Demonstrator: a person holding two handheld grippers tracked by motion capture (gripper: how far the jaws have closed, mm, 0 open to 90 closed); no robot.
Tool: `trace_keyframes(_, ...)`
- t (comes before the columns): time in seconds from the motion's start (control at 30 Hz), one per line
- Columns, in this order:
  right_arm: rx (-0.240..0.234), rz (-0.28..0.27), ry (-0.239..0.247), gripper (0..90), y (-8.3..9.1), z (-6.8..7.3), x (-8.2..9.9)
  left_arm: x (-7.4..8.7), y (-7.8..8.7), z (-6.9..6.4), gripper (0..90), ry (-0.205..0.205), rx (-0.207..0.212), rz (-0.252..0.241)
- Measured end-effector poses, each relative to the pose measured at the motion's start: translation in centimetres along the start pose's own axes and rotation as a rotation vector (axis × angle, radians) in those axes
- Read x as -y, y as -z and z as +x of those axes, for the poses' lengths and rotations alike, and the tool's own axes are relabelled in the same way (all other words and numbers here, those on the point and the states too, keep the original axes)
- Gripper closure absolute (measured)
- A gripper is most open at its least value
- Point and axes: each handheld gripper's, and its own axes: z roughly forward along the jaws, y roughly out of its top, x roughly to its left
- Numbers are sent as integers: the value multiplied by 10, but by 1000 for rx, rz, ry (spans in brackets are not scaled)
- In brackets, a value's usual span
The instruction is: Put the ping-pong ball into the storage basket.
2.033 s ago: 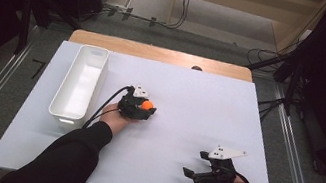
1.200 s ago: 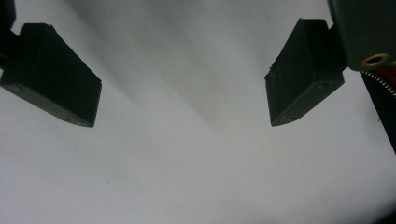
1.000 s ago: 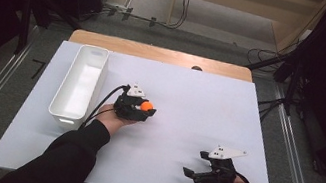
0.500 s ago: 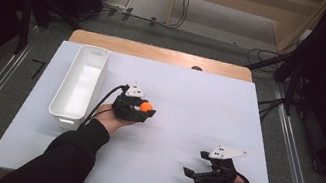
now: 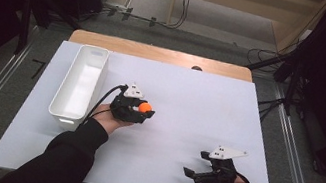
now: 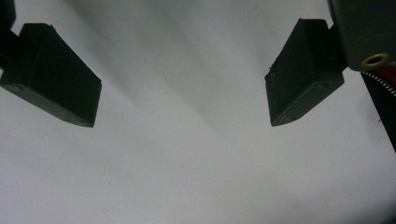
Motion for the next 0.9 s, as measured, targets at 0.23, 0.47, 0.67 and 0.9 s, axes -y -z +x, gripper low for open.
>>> trace_keyframes(0.23, 1, 1, 2, 93, 0, 0, 0, -1, 6, -1, 500, -8, 6, 4)
trace_keyframes(0.47, 1, 1, 1, 93, 0, 0, 0, 0, 10, -1, 500, -3, 4, 4)
trace_keyframes(0.67, 1, 2, 1, 93, 0, 0, 0, 0, 14, -2, 500, -2, 7, 8)
trace_keyframes(0.9, -2, 8, -5, 93, -1, 0, 0, 0, 19, -1, 500, -7, 2, 15)
